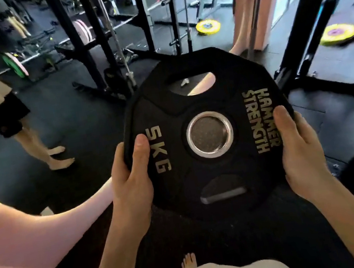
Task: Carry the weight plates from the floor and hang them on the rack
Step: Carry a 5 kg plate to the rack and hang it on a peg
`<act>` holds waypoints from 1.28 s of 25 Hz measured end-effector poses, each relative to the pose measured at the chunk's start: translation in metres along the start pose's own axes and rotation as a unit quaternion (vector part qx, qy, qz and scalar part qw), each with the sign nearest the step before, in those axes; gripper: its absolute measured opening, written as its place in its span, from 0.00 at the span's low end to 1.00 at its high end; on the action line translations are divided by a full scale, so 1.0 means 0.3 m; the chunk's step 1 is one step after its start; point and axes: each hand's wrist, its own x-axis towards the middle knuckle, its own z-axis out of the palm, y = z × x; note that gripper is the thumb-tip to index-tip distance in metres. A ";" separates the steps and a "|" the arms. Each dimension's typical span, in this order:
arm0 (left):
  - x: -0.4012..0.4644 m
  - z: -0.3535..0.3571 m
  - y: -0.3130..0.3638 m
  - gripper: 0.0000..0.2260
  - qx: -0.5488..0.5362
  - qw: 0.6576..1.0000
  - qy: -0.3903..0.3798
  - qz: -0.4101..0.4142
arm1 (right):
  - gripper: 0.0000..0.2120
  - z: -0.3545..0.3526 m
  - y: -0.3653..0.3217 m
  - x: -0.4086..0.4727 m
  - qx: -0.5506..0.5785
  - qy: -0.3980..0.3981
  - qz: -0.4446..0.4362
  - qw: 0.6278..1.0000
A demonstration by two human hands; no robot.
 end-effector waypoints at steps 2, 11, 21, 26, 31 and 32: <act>0.118 0.019 0.001 0.15 -0.005 0.998 -0.060 -0.008 | 0.09 0.016 -0.013 0.022 0.003 0.056 -0.015 0.998; 0.522 0.251 0.131 0.11 -0.040 0.954 -0.295 0.016 | 0.13 0.079 -0.175 0.128 -0.003 0.260 -0.108 0.960; 0.761 0.715 0.267 0.13 -0.106 0.922 -0.363 0.081 | 0.14 -0.080 -0.437 0.444 -0.007 0.298 -0.229 0.927; 0.858 0.923 0.334 0.18 -0.126 0.922 -0.350 0.109 | 0.09 -0.162 -0.580 0.610 -0.028 0.286 -0.265 0.920; 0.968 1.057 0.358 0.15 -0.131 0.922 -0.342 0.123 | 0.11 -0.203 -0.638 0.760 -0.051 0.286 -0.263 0.920; 0.989 1.081 0.358 0.14 -0.129 0.922 -0.343 0.125 | 0.11 -0.211 -0.643 0.792 -0.056 0.285 -0.262 0.920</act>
